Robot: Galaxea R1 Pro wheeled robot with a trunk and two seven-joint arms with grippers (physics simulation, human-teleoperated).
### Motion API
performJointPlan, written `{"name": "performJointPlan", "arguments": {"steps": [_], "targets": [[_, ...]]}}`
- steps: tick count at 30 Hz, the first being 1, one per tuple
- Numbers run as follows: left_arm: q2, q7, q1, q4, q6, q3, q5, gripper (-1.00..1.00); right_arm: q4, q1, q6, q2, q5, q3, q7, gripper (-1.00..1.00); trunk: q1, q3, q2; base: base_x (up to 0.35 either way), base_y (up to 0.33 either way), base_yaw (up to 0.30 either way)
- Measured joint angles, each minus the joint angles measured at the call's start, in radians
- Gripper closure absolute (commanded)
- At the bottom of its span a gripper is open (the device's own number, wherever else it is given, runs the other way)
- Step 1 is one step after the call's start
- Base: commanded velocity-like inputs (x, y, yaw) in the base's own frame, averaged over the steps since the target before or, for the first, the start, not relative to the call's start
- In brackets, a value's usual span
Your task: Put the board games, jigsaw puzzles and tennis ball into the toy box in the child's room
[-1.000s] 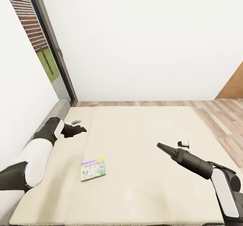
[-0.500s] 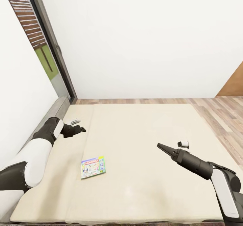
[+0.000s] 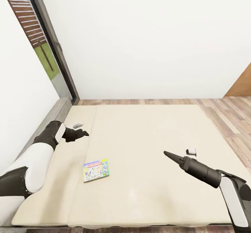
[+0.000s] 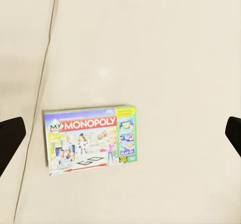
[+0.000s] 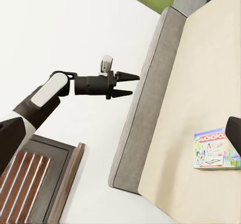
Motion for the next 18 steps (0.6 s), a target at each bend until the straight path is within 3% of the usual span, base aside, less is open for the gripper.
{"name": "performJointPlan", "arguments": {"steps": [18], "targets": [[-0.007, 0.0, 0.0, 0.0, -0.008, 0.002, 0.0, -1.0, 0.005, 0.0, -0.011, -0.009, 0.006, -0.003, 0.003, -1.0, 0.0, -0.03, 0.0, 0.0, 0.0, 0.0]]}}
